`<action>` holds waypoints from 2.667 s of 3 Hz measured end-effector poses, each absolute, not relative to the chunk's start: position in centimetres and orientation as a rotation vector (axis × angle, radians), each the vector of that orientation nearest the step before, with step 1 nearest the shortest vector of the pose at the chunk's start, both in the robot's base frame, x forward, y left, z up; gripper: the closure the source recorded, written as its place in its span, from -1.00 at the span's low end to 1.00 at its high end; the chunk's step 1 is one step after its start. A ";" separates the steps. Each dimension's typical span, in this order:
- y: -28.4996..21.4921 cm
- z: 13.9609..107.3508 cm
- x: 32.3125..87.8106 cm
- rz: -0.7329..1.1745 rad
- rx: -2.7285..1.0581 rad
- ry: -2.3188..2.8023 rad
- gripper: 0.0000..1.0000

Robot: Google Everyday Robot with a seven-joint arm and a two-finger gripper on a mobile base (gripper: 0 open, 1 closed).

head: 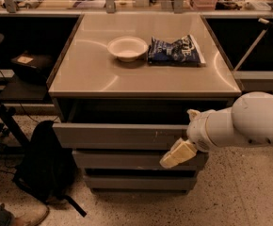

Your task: Close top drawer

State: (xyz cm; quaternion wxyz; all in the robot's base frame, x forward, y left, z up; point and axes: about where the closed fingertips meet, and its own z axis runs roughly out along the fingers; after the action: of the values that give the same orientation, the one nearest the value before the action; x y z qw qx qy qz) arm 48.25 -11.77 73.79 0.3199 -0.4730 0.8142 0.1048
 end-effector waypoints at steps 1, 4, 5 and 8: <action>-11.9 72.8 48.3 0.310 -1.240 2.168 -1.00; -13.4 67.8 44.3 0.441 -1.236 2.381 -1.00; -13.0 67.1 46.3 0.484 -1.229 2.365 -1.00; -13.1 64.6 51.3 0.604 -1.138 2.315 -1.00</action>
Offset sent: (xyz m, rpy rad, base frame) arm -0.0430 -0.0210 -0.0799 0.0158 0.3472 -0.0248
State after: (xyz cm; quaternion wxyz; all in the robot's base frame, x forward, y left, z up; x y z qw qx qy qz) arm 51.31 -13.10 64.63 0.2437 -0.4167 0.8474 0.2212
